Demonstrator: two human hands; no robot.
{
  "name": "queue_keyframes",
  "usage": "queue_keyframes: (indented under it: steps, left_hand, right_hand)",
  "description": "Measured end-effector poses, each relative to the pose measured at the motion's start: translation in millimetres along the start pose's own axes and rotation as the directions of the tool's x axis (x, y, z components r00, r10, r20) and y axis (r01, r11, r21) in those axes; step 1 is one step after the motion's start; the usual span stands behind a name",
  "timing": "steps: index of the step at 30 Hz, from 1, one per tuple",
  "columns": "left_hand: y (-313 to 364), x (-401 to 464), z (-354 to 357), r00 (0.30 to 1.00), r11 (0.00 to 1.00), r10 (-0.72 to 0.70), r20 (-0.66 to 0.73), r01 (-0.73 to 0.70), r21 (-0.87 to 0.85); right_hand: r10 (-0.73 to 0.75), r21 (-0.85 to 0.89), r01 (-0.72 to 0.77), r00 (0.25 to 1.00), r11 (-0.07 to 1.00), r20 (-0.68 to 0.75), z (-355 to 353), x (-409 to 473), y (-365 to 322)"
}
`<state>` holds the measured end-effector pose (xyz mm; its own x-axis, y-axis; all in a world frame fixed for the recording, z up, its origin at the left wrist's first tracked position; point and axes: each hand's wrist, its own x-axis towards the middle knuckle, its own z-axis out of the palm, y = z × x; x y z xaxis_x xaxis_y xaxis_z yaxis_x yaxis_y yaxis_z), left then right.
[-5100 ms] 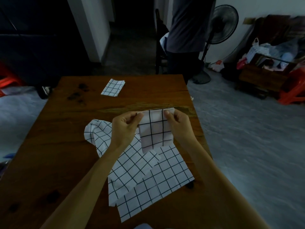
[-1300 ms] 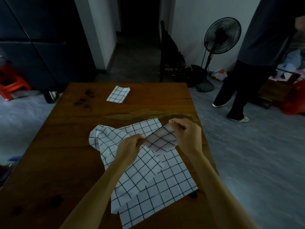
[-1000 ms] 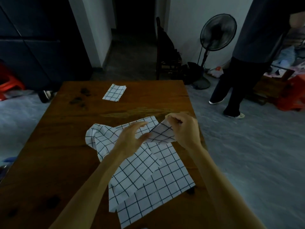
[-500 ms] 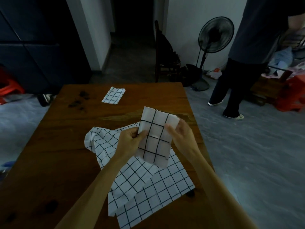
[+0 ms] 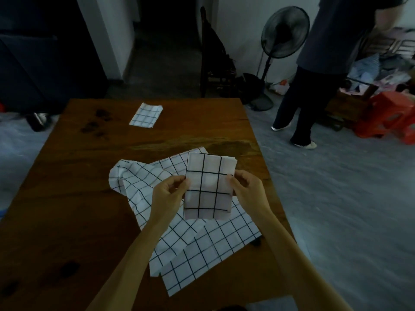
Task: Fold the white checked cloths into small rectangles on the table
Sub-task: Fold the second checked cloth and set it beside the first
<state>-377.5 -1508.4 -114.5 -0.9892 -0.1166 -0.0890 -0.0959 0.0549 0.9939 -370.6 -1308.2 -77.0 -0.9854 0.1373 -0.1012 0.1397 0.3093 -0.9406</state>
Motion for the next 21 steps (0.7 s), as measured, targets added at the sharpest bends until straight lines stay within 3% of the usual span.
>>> queue_keyframes:
  steps: [4, 8, 13, 21]
  left_hand:
    - [-23.6, -18.1, 18.3, 0.996, 0.998, -0.060, 0.059, 0.062, -0.022]
    - [-24.5, -42.7, 46.4, 0.988, 0.998, -0.054, 0.148, 0.059, -0.029]
    - [-3.9, -66.3, 89.5, 0.977, 0.990, -0.089, 0.192, 0.109, -0.094]
    - [1.2, -115.4, 239.8, 0.970, 0.991, -0.131, 0.203, 0.129, 0.022]
  right_hand:
    - [0.105, -0.031, -0.107, 0.993, 0.994, -0.062, -12.3, -29.6, 17.4]
    - [0.116, -0.041, -0.124, 0.980, 0.991, -0.162, -37.8, -49.7, 30.1]
    - [0.152, 0.098, -0.135, 0.968, 0.986, -0.198, -85.2, -61.5, 46.1]
    - [0.215, 0.353, -0.156, 0.967, 0.922, -0.134, -235.8, -78.5, 108.8]
